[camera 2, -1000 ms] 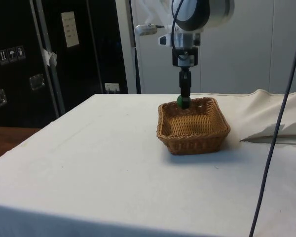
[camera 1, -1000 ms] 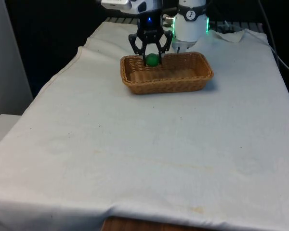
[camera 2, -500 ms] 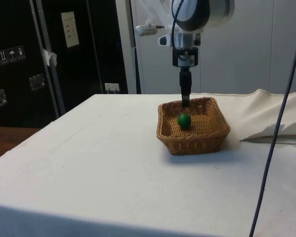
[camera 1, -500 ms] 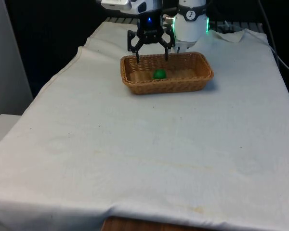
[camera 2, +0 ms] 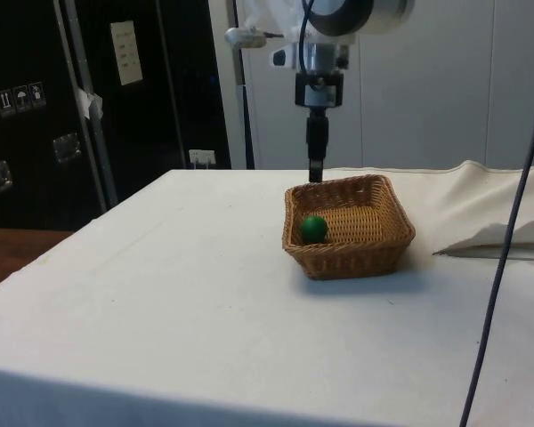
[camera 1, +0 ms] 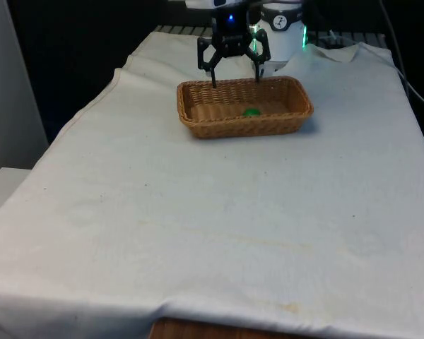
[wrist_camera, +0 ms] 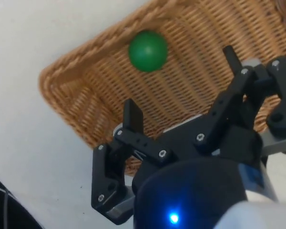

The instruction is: Pick up the ball and place it into the basket.

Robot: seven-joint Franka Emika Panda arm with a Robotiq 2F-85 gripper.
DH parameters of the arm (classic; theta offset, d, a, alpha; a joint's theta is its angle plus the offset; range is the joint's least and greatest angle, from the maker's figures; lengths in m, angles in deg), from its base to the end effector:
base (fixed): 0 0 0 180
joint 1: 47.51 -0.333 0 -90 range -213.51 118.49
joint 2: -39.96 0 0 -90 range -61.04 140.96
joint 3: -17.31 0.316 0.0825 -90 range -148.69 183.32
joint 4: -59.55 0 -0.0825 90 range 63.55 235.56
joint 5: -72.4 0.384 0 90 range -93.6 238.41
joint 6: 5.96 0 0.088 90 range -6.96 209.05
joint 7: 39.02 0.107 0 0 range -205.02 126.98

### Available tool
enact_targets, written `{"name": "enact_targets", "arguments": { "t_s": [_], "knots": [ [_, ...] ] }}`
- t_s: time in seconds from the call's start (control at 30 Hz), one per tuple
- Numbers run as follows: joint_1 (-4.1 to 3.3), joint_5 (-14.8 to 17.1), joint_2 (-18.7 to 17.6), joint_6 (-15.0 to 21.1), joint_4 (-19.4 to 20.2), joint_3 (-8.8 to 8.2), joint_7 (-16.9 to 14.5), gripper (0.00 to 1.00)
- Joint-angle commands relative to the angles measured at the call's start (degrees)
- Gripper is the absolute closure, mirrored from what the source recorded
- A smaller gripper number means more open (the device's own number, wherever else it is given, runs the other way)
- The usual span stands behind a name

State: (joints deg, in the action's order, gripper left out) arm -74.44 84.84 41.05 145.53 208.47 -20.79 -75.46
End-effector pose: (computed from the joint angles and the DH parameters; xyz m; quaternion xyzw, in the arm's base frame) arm 0.4353 -0.0909 0.2660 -0.9898 -0.1258 -0.0511 0.0435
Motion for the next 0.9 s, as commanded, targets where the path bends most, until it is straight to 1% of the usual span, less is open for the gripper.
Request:
{"name": "enact_targets", "arguments": {
  "t_s": [0.0,0.07,0.1,0.13,0.27,0.3,0.33,0.37,0.4,0.43,0.5,0.67,0.7,0.73,0.87],
  "knots": [
    [-0.11,-1.83,-0.34,-0.8,-0.92,0.34,2.18,0.0],
    [-0.11,-2.23,0.06,-1.32,-1.38,1.09,3.21,0.0],
    [0.0,-0.92,0.63,-0.97,-0.86,1.15,1.83,0.0],
    [-0.11,-2.29,0.17,-1.49,-1.6,1.49,3.67,0.0],
    [-0.17,-2.58,0.23,-2.41,-2.86,2.92,5.33,0.0],
    [-0.17,-2.52,0.11,-2.69,-3.61,3.67,5.9,0.0],
    [-0.11,-2.46,0.0,-2.86,-4.07,3.95,6.19,0.0],
    [-0.11,-2.46,-0.06,-3.04,-4.47,4.24,6.42,0.0],
    [0.0,-1.6,0.63,-2.52,-3.55,4.13,5.27,0.0],
    [-0.06,-2.41,-0.17,-3.21,-4.87,4.53,6.59,0.0],
    [-0.11,-2.41,-0.52,-4.07,-6.53,5.21,7.33,0.0],
    [-0.11,-2.29,-1.15,-5.79,-9.4,6.13,8.31,0.0],
    [0.0,-1.6,-0.57,-5.33,-8.71,6.07,7.33,0.0],
    [-0.11,-2.29,-1.32,-6.07,-10.03,6.3,8.54,0.0],
    [-0.06,-2.52,-2.12,-7.33,-12.38,6.99,9.91,0.0]
  ]
}}
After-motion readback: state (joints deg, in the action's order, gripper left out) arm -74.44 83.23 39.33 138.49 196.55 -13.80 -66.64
